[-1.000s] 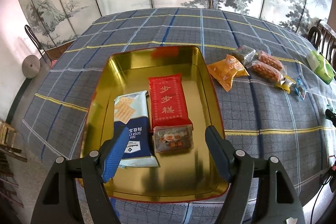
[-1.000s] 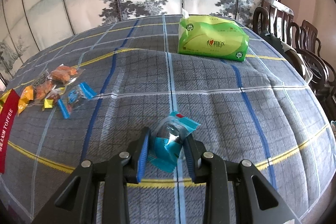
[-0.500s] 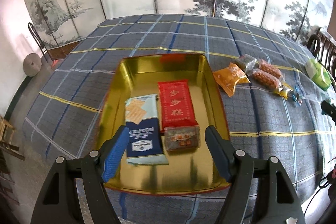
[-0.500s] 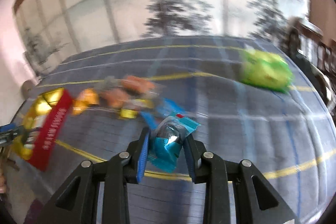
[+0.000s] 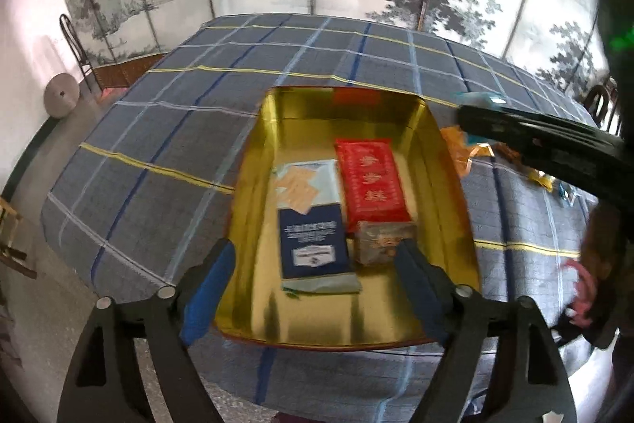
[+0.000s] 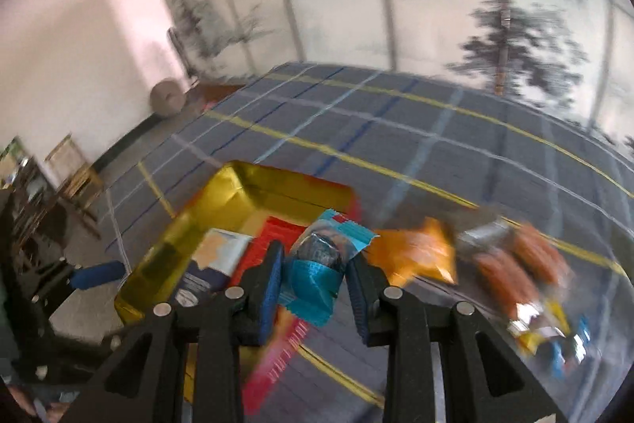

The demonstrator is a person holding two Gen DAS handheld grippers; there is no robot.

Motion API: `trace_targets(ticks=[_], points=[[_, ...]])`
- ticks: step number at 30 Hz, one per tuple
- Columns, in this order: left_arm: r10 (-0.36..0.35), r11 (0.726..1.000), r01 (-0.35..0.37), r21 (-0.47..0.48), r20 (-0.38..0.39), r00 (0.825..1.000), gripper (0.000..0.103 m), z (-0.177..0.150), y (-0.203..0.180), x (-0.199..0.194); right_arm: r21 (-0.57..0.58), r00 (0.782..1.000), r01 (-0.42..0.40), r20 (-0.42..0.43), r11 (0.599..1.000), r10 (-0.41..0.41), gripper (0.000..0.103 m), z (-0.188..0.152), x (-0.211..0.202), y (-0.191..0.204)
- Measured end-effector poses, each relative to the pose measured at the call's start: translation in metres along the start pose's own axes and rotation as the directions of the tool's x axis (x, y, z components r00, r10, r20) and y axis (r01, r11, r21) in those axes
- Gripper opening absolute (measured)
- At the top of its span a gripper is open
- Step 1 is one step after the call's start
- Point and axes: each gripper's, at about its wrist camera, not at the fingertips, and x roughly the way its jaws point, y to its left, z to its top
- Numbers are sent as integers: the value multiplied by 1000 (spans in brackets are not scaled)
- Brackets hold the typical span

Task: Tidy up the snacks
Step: 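Carry the teal candy packet into the gold tray and open the right tool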

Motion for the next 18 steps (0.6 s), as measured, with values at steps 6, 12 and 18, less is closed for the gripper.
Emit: trace_targets(ticks=[6, 12, 18], points=[[13, 1000, -13, -15, 13, 1000, 99, 1, 18, -3, -56, 992, -56, -113, 997, 49, 31, 27, 60, 33], [7, 1000, -7, -13, 36, 999, 102, 1, 30, -8, -110, 981, -39, -193, 993, 17, 31, 37, 103, 60], [-38, 998, 39, -53, 19, 999, 102, 2, 40, -7, -111, 973, -26, -232, 993, 0, 34, 44, 134, 71]])
